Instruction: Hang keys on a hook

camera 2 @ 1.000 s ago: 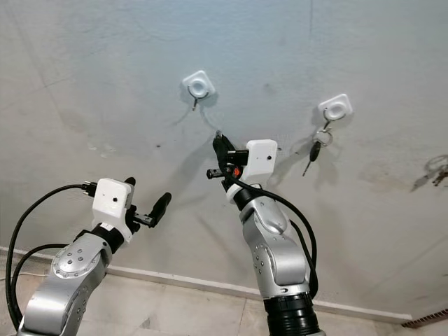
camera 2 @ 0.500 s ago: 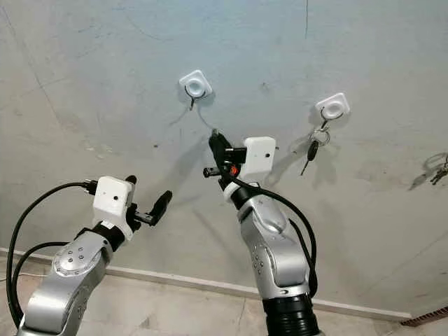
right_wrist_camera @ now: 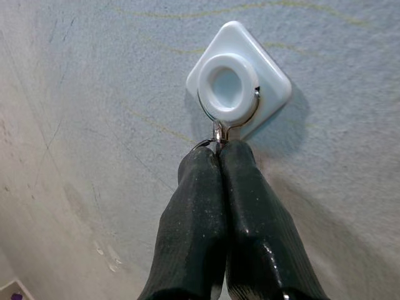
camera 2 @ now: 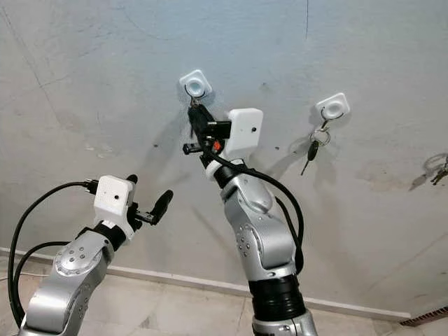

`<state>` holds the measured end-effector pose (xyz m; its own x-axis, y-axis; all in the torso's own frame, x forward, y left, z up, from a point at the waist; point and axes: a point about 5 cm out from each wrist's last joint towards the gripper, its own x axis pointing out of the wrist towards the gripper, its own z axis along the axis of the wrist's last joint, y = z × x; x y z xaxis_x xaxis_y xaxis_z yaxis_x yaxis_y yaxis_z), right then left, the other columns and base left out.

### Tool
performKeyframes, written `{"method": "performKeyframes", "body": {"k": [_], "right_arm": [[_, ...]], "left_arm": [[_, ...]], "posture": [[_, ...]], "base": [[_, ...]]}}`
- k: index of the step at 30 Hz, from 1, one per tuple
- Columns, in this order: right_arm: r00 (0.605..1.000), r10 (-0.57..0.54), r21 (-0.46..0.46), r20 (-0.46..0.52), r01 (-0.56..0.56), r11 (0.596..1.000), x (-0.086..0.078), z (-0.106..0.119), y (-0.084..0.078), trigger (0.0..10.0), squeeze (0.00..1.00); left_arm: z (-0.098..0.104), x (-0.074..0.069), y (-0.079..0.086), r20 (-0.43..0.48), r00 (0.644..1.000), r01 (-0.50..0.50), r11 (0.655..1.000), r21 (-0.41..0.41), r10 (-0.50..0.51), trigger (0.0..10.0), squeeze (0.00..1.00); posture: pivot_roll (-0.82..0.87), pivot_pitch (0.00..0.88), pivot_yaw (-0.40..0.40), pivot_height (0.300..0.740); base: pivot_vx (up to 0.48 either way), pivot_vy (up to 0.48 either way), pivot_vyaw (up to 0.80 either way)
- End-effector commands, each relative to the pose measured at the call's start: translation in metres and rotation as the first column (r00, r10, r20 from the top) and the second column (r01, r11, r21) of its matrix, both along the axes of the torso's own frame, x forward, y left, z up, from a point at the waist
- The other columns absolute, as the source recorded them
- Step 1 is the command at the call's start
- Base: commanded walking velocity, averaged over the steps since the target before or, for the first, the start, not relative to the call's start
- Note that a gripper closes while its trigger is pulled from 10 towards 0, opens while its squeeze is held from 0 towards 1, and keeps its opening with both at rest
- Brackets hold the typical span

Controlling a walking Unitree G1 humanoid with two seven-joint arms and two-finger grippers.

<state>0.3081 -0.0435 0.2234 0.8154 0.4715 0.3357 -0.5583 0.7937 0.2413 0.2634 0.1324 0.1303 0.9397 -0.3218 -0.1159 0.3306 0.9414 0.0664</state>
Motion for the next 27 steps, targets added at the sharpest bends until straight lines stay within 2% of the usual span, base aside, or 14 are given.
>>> {"method": "performKeyframes", "body": {"k": [1,13,20,27], "right_arm": [[0.999,0.031,0.015,0.021,-0.031,0.999,-0.001,0.009,0.008,10.0,0.00],[0.999,0.028,0.022,0.030,-0.028,0.999,0.001,0.013,0.012,10.0,0.00],[0.998,0.041,0.021,0.041,-0.042,0.999,0.003,0.017,0.023,10.0,0.00],[1.000,-0.031,-0.016,-0.003,0.030,0.999,0.011,0.007,0.023,10.0,0.00]], "left_arm": [[0.002,0.000,-0.001,0.004,1.000,-0.002,1.000,-0.009,0.002,10.0,0.00],[0.002,0.000,-0.002,0.000,1.000,0.001,1.000,-0.009,-0.001,10.0,0.00],[0.002,0.000,-0.002,-0.001,1.000,0.000,1.000,-0.006,0.000,10.0,0.00],[0.001,0.000,-0.001,-0.007,1.000,-0.002,1.000,-0.003,0.002,10.0,0.00]], "posture": [[0.21,0.050,-0.070,0.740],[0.21,0.052,-0.069,0.740],[0.22,0.052,-0.070,0.740],[0.22,0.052,-0.073,0.740]], "base": [[0.000,0.000,0.00],[0.000,0.000,0.00],[0.000,0.000,0.00],[0.000,0.000,0.00]]}}
